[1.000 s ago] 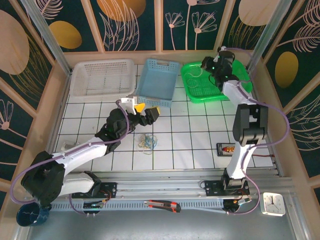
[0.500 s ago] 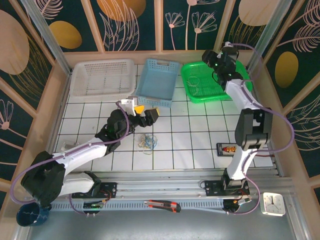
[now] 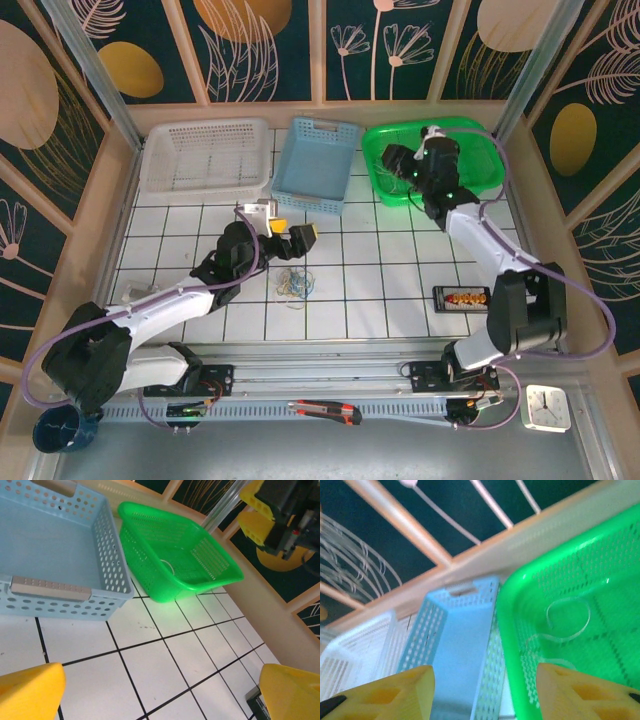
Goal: Untangle the cables
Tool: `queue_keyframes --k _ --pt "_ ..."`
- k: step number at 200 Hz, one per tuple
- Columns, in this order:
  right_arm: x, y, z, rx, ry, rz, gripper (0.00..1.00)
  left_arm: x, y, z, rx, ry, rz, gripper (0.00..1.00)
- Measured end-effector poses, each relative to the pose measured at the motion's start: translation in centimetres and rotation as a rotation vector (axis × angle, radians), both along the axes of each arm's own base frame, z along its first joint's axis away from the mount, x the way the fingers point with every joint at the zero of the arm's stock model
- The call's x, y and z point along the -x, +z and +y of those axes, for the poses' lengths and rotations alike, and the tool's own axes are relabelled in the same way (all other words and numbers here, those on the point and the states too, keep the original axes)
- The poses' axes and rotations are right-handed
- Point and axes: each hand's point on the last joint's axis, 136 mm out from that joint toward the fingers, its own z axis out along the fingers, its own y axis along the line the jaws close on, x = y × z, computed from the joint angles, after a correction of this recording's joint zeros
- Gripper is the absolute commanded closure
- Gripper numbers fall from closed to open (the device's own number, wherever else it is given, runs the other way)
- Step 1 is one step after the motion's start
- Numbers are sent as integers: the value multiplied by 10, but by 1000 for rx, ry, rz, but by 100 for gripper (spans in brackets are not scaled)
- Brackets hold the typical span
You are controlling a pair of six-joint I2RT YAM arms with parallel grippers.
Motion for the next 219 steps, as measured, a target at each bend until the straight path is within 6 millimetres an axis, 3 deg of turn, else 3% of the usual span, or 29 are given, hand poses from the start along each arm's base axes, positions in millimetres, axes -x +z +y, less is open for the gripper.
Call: queue_keyframes --k 47,116,171,219 --pt "68 -13 55 -12 160 19 44 3 -19 4 -11 17 65 1" --pt "152 -89 124 35 355 192 46 13 -46 22 -11 88 187 1" --pt "195 -138 147 52 390 336 53 7 -62 49 -7 173 253 1" --pt "213 -169 155 99 386 415 54 -2 -41 76 31 254 235 1"
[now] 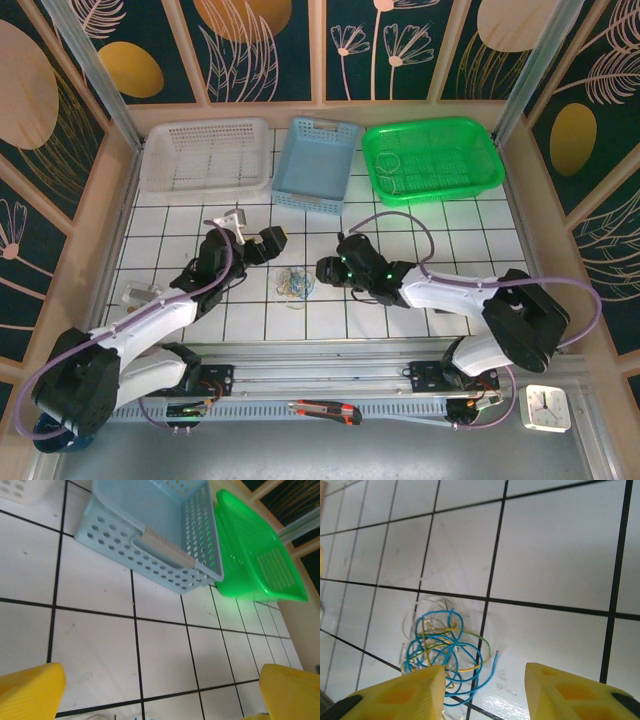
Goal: Untangle the cables
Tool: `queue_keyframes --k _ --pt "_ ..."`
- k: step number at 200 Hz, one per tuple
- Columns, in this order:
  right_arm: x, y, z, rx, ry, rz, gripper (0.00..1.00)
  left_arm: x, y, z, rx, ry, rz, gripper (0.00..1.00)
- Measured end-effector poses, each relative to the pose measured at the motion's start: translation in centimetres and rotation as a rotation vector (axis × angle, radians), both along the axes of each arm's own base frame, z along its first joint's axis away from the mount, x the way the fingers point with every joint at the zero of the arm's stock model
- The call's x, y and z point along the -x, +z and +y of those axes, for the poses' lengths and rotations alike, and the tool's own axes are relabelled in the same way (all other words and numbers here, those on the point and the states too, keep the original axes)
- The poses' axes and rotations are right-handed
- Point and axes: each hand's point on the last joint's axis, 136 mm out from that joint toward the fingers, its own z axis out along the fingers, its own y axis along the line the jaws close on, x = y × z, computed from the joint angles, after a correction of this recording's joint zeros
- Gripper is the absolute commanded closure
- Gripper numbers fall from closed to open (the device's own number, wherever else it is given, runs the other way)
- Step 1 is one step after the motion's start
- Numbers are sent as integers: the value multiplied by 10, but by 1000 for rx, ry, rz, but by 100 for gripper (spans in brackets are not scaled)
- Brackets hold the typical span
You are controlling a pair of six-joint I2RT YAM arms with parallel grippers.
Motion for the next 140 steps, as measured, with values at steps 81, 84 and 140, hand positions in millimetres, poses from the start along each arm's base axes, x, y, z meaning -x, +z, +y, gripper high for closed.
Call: queue_keyframes --k 81,84,140 --pt "27 -43 26 161 73 50 55 -18 16 -18 -13 -51 27 1" --pt "27 -44 27 165 75 50 55 -19 14 -18 -16 -54 33 1" --pt "24 -60 39 231 80 50 55 -17 4 -24 -18 -82 64 1"
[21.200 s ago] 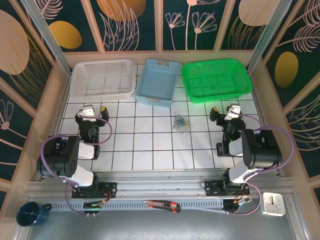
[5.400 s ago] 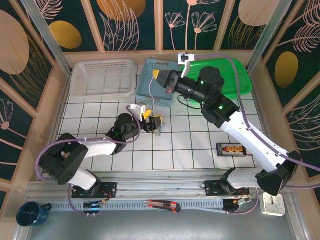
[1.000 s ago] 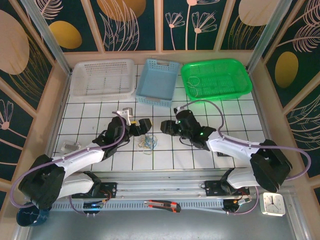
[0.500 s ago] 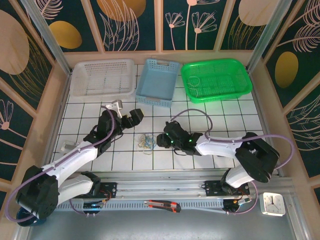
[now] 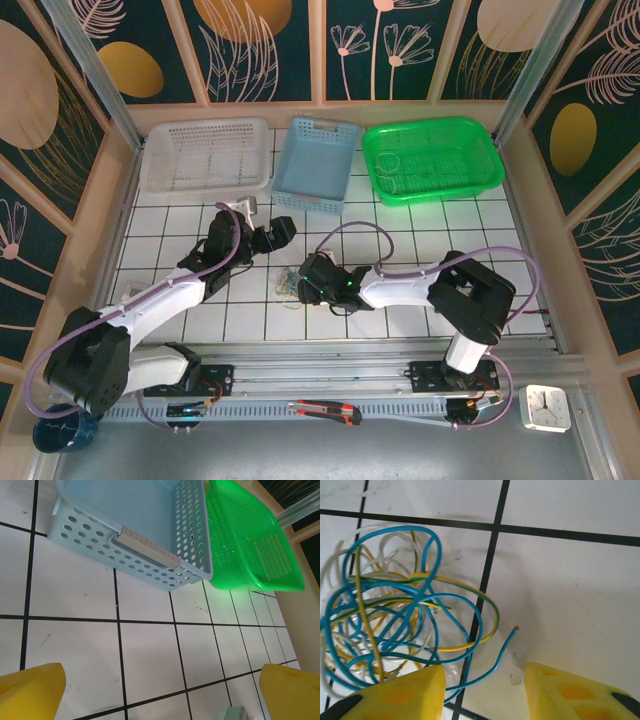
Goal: Untangle the cables
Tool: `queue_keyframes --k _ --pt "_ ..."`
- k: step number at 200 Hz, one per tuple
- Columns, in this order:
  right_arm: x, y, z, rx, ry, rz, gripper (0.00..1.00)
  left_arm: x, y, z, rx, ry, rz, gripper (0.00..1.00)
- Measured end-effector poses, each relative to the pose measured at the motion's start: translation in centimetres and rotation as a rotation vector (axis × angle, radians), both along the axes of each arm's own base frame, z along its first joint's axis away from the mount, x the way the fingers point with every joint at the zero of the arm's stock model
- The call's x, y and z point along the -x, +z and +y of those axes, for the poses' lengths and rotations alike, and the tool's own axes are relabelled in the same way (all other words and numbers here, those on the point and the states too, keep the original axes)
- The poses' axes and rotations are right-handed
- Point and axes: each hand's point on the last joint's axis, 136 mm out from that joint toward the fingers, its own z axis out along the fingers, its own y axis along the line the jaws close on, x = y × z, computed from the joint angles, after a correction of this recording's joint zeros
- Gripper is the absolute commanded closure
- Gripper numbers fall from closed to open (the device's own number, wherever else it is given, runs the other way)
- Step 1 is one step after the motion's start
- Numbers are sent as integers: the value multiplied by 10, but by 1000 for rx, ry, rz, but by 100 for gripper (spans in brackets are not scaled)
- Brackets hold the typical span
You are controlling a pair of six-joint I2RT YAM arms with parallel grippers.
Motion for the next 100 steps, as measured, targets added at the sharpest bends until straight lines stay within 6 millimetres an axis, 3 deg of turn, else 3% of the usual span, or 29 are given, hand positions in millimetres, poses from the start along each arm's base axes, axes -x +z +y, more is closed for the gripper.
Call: queue_keyframes --k 63,100 --pt "-11 -3 -8 85 -18 -40 59 1 2 -3 10 -16 -2 1" --pt "-32 -3 -36 133 -74 -63 60 -2 4 -5 13 -19 -4 1"
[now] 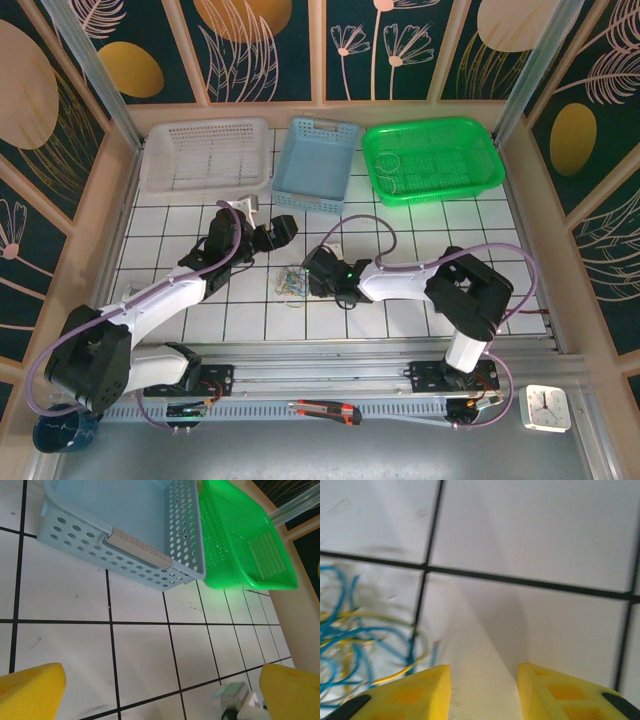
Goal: Untangle the cables
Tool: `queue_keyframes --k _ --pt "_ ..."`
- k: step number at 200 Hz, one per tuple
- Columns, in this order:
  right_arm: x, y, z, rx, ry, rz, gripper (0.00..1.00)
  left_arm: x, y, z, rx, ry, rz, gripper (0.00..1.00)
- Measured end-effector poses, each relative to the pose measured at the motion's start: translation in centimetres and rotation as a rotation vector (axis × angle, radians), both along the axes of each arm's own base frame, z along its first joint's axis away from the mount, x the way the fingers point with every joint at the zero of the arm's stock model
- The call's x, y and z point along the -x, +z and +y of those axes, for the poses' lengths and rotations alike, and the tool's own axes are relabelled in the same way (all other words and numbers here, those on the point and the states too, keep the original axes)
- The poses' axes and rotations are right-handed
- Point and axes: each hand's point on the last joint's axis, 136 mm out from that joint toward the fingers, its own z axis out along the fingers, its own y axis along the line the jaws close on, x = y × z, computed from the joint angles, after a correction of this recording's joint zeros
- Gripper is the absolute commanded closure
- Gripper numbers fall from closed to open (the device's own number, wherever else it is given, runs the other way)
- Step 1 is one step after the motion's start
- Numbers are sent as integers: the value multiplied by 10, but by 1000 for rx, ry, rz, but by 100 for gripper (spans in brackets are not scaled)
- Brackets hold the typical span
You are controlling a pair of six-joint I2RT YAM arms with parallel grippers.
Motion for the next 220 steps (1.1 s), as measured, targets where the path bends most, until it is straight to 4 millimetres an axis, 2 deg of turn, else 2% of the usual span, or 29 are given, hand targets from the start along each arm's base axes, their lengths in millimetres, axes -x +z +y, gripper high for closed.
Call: queue_keyframes --k 35,62,86,119,155,170,185,220 --pt "-26 9 -37 43 -78 -20 60 -3 3 -2 -2 -8 -8 1" --pt "-37 33 -43 -3 -96 -58 61 -4 6 -4 -12 -22 -23 1" --pt "-36 47 -36 -57 -74 -66 62 -2 -1 -6 -30 -41 -7 1" --pt "-26 48 -23 -92 -30 -39 62 6 -17 -5 -47 -64 34 1" --pt "-12 51 -4 -143 19 -20 63 35 -59 0 -50 -103 145 1" --pt "-10 53 2 -164 32 -17 63 43 -69 4 -48 -97 176 1" --pt "-9 54 6 -181 41 -14 63 47 -70 6 -37 -89 181 1" --pt "-9 52 14 -198 84 -8 63 42 -58 4 6 -72 147 1"
